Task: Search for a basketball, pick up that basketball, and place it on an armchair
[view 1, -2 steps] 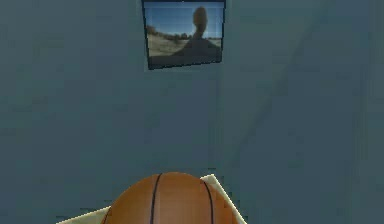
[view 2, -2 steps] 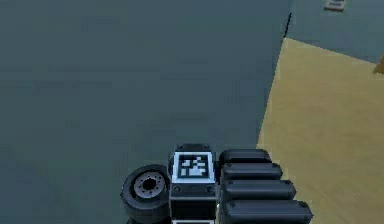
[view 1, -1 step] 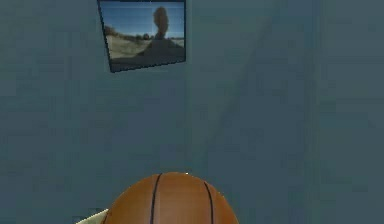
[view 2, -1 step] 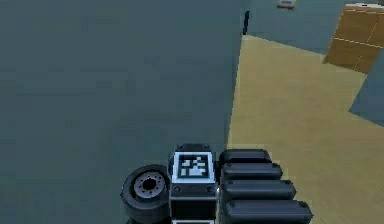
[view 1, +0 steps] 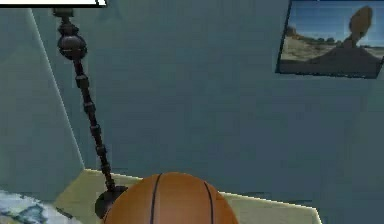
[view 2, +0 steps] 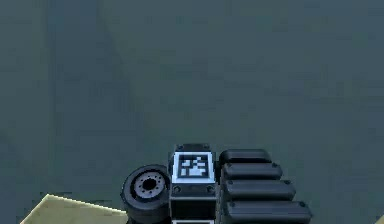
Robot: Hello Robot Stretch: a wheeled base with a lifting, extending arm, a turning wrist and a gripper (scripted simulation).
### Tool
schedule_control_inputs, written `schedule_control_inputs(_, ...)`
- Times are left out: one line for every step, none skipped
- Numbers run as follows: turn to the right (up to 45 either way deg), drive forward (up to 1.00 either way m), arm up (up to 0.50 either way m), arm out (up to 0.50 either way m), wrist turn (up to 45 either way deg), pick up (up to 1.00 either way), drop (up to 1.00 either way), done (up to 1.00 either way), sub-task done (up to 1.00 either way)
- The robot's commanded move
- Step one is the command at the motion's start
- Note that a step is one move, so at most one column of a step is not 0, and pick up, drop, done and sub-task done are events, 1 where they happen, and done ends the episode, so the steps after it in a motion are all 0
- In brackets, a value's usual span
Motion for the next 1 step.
schedule_control_inputs(-15.0,0.00,0.00,0.00,0.0,0.00,0.00,0.00,0.00)
